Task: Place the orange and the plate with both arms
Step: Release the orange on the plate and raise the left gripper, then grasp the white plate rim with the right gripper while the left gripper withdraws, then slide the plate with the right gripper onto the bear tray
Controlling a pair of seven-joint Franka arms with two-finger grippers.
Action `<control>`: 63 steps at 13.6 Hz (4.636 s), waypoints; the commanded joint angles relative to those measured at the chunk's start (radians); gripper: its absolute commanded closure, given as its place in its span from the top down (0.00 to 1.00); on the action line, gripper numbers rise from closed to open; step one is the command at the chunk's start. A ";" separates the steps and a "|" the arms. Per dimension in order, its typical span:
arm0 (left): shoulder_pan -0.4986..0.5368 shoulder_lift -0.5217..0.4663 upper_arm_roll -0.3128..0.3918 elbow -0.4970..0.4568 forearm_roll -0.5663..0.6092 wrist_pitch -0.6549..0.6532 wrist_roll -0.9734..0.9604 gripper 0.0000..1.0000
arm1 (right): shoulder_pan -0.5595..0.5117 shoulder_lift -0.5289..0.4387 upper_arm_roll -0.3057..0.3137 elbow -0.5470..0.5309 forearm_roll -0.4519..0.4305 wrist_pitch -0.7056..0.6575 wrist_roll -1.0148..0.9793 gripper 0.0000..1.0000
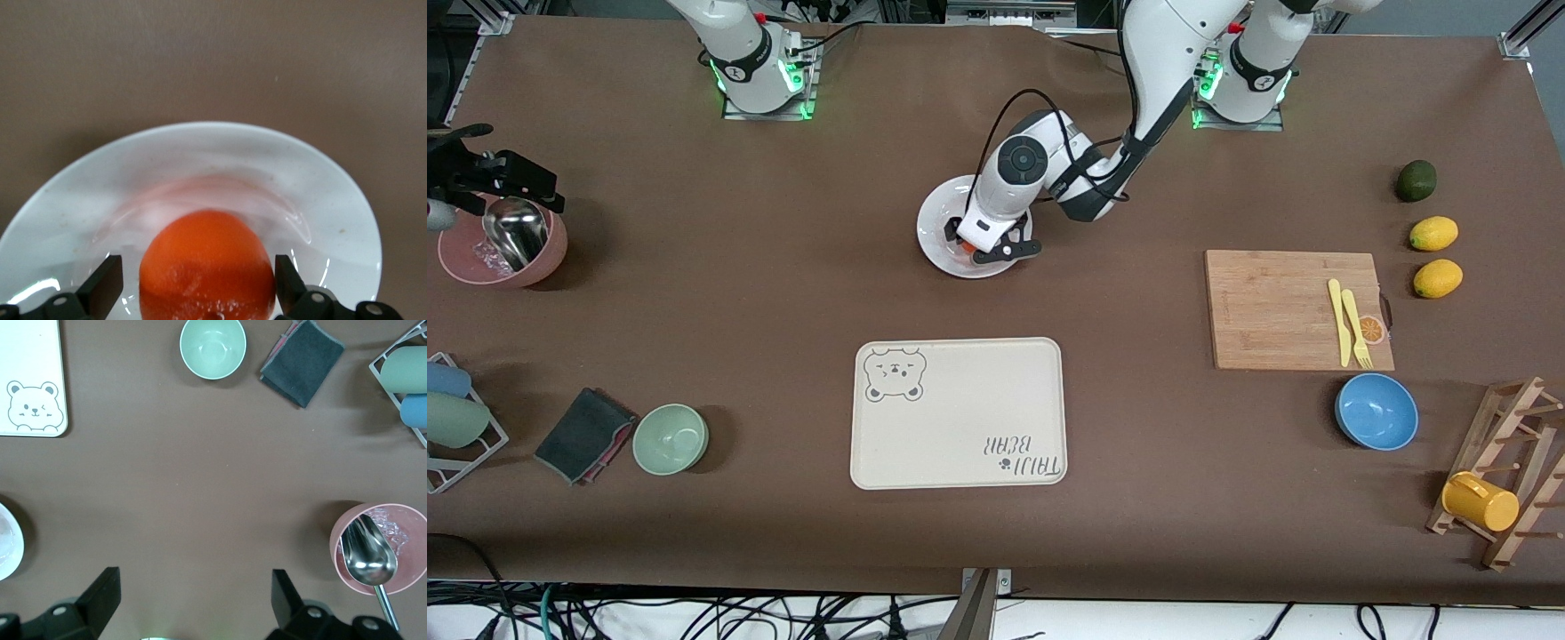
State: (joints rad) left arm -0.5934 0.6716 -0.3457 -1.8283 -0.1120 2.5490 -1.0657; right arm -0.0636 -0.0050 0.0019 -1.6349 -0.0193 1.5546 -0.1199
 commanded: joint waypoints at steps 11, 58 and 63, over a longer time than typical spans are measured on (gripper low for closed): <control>0.423 -0.502 0.001 0.004 0.035 -0.541 0.249 1.00 | 0.129 0.150 0.023 -0.022 0.321 -0.157 -0.020 1.00; 0.661 -0.645 0.301 0.250 0.123 -1.084 0.992 1.00 | 0.240 0.573 0.270 -0.548 1.455 0.602 -0.939 0.00; 0.661 -0.653 0.301 0.253 0.123 -1.096 0.992 1.00 | 0.220 0.576 0.166 -0.392 1.359 0.501 -0.870 0.00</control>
State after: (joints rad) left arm 0.0659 0.0112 -0.0431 -1.6068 -0.0033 1.4843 -0.0858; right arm 0.1745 0.5694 0.2099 -2.0970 1.3943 2.1391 -1.0406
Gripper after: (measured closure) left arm 0.000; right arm 0.956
